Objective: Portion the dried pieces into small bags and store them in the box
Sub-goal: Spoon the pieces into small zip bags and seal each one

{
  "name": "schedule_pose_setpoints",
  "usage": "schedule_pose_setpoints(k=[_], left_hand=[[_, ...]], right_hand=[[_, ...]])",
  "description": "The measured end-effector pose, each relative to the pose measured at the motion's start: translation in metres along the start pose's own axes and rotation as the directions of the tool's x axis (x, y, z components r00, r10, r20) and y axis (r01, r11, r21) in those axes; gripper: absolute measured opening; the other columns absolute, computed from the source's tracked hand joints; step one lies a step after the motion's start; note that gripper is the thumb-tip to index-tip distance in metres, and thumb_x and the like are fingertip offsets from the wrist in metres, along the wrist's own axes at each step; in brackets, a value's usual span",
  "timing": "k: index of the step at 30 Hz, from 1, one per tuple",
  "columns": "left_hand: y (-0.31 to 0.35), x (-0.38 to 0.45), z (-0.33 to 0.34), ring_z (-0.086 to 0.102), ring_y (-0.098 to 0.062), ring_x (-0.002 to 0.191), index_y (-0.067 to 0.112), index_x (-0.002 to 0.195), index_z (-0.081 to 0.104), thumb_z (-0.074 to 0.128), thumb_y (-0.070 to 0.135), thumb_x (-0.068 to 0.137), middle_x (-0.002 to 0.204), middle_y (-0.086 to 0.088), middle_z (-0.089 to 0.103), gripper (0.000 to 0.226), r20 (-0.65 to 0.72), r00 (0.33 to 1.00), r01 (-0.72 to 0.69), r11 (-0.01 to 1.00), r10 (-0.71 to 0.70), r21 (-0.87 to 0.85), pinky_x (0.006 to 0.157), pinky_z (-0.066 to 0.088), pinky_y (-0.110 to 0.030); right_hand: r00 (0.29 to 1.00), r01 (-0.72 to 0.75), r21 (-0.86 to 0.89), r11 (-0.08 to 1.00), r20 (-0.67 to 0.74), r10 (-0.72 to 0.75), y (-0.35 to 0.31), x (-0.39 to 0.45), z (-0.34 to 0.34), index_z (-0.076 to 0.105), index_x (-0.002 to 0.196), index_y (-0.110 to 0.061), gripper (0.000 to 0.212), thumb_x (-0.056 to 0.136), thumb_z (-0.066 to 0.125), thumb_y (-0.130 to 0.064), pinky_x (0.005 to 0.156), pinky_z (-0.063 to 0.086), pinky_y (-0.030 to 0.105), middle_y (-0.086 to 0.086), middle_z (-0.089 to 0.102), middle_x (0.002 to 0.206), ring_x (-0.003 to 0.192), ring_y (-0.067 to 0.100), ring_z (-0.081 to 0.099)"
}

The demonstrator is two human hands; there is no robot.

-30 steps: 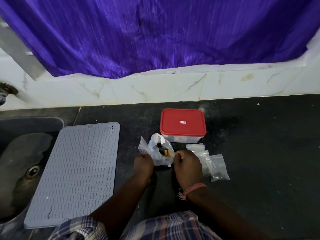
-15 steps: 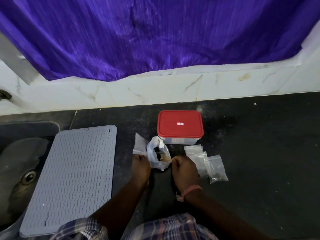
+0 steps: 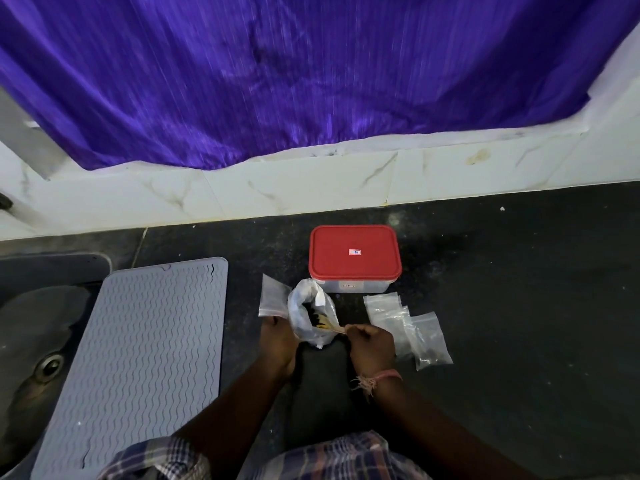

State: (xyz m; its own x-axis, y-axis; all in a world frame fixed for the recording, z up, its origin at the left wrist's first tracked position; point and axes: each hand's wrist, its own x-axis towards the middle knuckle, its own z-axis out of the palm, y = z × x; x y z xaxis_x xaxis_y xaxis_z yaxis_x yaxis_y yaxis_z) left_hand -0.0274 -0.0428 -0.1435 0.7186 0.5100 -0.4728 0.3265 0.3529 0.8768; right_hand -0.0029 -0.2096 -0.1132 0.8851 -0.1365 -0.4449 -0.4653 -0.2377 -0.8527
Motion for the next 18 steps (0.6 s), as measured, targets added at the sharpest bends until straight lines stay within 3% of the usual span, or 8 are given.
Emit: schedule_pose_setpoints(k=[2,6,9,13,16,18], left_hand=[[0.001,0.000,-0.001,0.064,-0.035,0.104,-0.010,0.130,0.054,0.059,0.000,0.098,0.117,-0.025,0.064,0.033,-0.011,1.000,-0.020,1.000,0.020,0.023,0.090,0.058,-0.044],[-0.007,0.012,-0.001,0.064,-0.043,0.106,-0.010,0.122,0.058,0.060,0.004,0.099,0.118,-0.031,0.065,0.027,-0.091,0.996,-0.001,0.993,0.012,0.118,0.099,0.053,-0.057],[-0.005,0.016,-0.001,0.065,-0.033,0.100,0.000,0.119,0.061,0.052,0.020,0.102,0.110,-0.016,0.067,0.027,-0.156,0.988,0.055,0.975,-0.021,0.213,0.100,0.053,-0.059],[-0.022,0.029,-0.018,0.072,-0.032,0.104,0.017,0.112,0.068,0.060,0.022,0.096,0.110,-0.010,0.074,0.019,-0.101,0.995,0.028,0.979,-0.008,0.202,0.096,0.056,-0.060],[-0.008,0.016,-0.015,0.072,-0.032,0.101,0.005,0.116,0.066,0.062,0.013,0.097,0.112,-0.017,0.073,0.021,-0.058,0.998,0.015,0.976,-0.003,0.215,0.093,0.058,-0.055],[0.003,0.010,-0.012,0.068,-0.034,0.097,-0.002,0.115,0.061,0.052,0.017,0.099,0.110,-0.019,0.069,0.027,-0.149,0.988,0.059,0.977,-0.029,0.206,0.096,0.057,-0.057]], right_hand=[[1.000,0.006,0.010,1.000,0.003,-0.006,0.001,-0.001,-0.002,0.080,0.088,-0.006,0.010,0.088,0.070,-0.009,0.075,0.047,0.024,0.001,0.072,0.074,0.070,0.010,0.063],[0.999,0.029,0.021,0.999,-0.014,-0.028,0.002,-0.002,-0.002,0.080,0.085,-0.010,0.011,0.087,0.070,-0.009,0.079,0.053,0.027,-0.002,0.074,0.076,0.073,0.009,0.066],[1.000,0.010,0.056,0.998,-0.018,-0.009,0.002,-0.004,-0.004,0.080,0.085,-0.009,0.011,0.087,0.069,-0.007,0.073,0.050,0.026,-0.002,0.072,0.071,0.066,0.009,0.063],[0.996,0.076,0.059,0.995,-0.042,-0.073,-0.001,-0.007,-0.008,0.079,0.087,-0.009,0.012,0.089,0.068,-0.005,0.065,0.047,0.012,-0.004,0.072,0.074,0.071,0.004,0.064],[0.998,0.064,0.076,0.995,-0.034,-0.062,-0.006,-0.008,-0.010,0.079,0.086,-0.011,0.012,0.089,0.068,-0.007,0.064,0.047,0.016,-0.005,0.072,0.072,0.069,0.009,0.065],[0.990,0.137,0.018,0.990,-0.036,-0.136,-0.008,-0.010,-0.011,0.077,0.086,-0.015,0.014,0.090,0.066,-0.008,0.069,0.048,0.019,-0.008,0.073,0.076,0.075,0.006,0.066]])
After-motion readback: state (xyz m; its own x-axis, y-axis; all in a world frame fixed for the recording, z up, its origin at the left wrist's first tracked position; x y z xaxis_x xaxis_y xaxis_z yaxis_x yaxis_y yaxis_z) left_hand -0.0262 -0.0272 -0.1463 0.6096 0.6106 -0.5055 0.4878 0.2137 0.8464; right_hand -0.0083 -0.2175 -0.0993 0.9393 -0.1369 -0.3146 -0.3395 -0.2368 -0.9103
